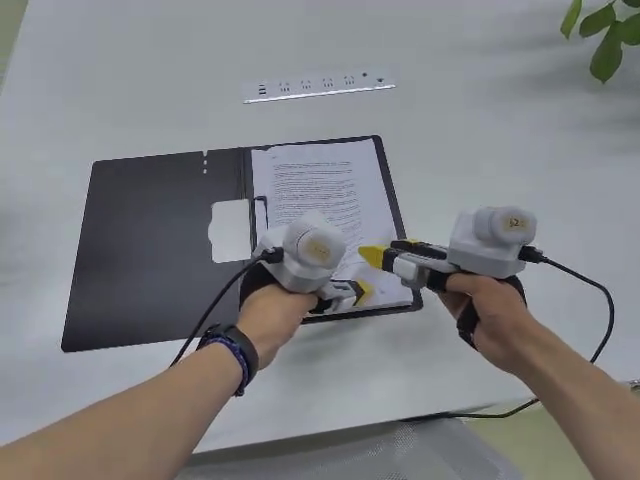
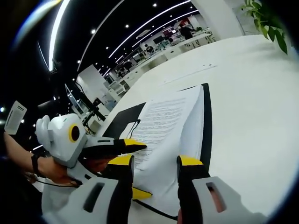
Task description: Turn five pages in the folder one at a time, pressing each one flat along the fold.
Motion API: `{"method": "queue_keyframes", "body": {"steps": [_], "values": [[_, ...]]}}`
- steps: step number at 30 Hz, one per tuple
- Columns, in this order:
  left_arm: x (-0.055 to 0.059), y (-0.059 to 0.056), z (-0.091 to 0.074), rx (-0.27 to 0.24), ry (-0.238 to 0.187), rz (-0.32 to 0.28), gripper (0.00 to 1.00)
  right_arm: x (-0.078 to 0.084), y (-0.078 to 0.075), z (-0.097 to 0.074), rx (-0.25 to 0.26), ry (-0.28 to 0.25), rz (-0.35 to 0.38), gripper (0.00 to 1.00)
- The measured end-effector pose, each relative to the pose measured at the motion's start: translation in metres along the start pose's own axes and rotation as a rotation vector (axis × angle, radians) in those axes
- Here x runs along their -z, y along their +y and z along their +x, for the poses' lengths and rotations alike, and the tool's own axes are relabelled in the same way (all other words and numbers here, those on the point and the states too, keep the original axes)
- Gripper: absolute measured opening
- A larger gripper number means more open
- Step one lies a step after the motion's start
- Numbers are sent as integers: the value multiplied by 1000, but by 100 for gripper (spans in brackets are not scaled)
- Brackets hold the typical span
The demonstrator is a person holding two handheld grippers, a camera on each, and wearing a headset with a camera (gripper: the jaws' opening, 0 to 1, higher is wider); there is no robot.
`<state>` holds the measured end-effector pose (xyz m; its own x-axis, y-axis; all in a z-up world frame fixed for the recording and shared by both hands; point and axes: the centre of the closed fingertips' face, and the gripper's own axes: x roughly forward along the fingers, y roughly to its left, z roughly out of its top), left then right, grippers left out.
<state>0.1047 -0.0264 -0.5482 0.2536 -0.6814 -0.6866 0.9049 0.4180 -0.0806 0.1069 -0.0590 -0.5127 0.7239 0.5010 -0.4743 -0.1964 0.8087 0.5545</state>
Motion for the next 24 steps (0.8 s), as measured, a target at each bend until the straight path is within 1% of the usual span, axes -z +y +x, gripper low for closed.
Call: {"method": "queue_keyframes", "body": {"steps": [3,8,10,15,20,22,24], "values": [[0,-1,-1,5,1,2,67,-1,-3,-1,1,-13,16,31],[0,-3,-2,12,1,-2,68,-5,-7,-8,2,-56,64,23],[0,-3,-2,14,1,-4,69,-5,-8,-11,2,-64,77,19],[1,-6,-3,26,5,-4,71,-6,-12,-16,-2,-88,116,5],[-1,-10,-4,45,5,-9,75,-6,-8,-19,-22,-99,150,2],[-2,-13,-7,50,0,-15,76,-6,-7,-19,-25,-100,152,1],[-5,-16,-10,53,-8,-7,76,-6,-5,-18,-33,-99,156,0]]}}
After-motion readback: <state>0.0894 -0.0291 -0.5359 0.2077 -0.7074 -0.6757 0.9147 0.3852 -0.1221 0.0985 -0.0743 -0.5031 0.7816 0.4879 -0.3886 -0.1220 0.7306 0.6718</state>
